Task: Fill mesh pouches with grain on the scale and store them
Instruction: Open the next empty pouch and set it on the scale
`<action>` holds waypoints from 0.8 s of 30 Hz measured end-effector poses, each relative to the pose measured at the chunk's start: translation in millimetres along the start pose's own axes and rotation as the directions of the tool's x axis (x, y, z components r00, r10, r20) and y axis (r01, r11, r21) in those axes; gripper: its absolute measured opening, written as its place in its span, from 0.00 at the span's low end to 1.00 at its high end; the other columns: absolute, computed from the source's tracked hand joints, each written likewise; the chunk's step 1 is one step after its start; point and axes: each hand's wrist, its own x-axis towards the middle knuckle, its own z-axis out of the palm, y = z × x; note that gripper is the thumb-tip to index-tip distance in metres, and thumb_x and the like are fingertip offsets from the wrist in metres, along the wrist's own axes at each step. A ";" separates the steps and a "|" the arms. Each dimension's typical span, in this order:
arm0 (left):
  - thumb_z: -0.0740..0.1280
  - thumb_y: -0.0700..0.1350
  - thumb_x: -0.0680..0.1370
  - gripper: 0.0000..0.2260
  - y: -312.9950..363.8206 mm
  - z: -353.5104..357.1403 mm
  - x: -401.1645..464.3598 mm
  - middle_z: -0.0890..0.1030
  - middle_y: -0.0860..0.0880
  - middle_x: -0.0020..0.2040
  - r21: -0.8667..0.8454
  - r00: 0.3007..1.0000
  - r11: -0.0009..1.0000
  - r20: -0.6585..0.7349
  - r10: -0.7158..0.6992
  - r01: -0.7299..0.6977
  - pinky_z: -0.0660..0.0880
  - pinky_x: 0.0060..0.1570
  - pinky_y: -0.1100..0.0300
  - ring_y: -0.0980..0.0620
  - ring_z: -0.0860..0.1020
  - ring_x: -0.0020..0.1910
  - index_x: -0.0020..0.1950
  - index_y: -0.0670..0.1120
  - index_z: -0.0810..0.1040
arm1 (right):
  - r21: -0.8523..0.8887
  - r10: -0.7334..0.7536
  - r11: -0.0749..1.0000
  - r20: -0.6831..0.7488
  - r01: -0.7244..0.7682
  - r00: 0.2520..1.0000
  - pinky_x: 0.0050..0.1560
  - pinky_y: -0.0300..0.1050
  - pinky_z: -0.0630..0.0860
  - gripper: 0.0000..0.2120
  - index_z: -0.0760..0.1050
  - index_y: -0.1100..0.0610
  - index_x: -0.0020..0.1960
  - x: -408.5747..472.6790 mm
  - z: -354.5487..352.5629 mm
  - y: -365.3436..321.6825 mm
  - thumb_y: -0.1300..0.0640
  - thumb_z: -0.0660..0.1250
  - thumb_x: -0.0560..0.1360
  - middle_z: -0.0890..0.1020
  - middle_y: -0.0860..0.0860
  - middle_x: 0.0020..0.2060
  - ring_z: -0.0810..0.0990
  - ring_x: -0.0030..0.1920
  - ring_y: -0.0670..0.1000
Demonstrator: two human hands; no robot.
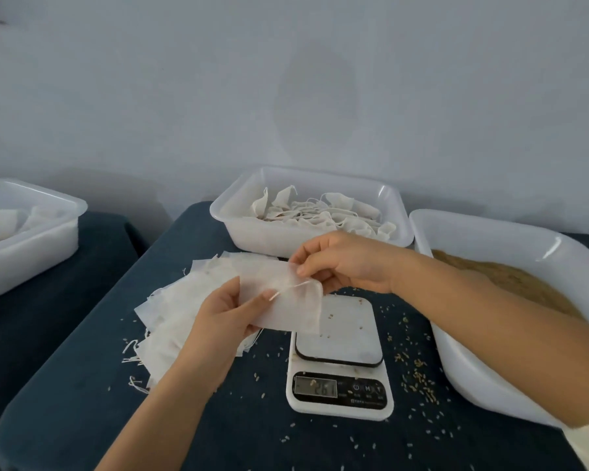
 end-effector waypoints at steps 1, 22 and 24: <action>0.72 0.49 0.67 0.13 -0.5 3.9 -1.4 0.84 0.44 0.50 0.009 1.000 1.000 0.001 0.001 -0.001 0.80 0.48 0.55 0.47 0.82 0.51 0.50 0.47 0.83 | -0.013 0.011 1.000 0.000 -0.011 1.000 0.38 0.37 0.80 0.07 0.78 0.57 0.49 -7.1 -3.3 2.3 0.65 0.63 0.76 0.82 0.49 0.37 0.81 0.36 0.45; 0.67 0.41 0.76 0.08 -31.2 40.9 -7.3 0.84 0.44 0.45 -0.062 0.977 0.979 -0.069 -0.200 0.196 0.78 0.35 0.64 0.51 0.83 0.41 0.52 0.40 0.80 | 0.414 0.026 0.904 -0.298 0.104 0.954 0.42 0.40 0.79 0.06 0.79 0.56 0.47 -61.6 22.1 77.9 0.65 0.69 0.73 0.85 0.52 0.40 0.85 0.42 0.49; 0.67 0.41 0.76 0.07 -32.9 39.7 -7.6 0.84 0.44 0.44 -0.039 0.976 0.982 -0.114 -0.187 0.184 0.77 0.34 0.64 0.52 0.83 0.40 0.51 0.41 0.80 | 0.429 0.021 0.897 -0.286 0.109 0.958 0.42 0.39 0.79 0.12 0.76 0.55 0.55 -60.5 25.2 78.2 0.63 0.70 0.73 0.86 0.53 0.44 0.85 0.46 0.51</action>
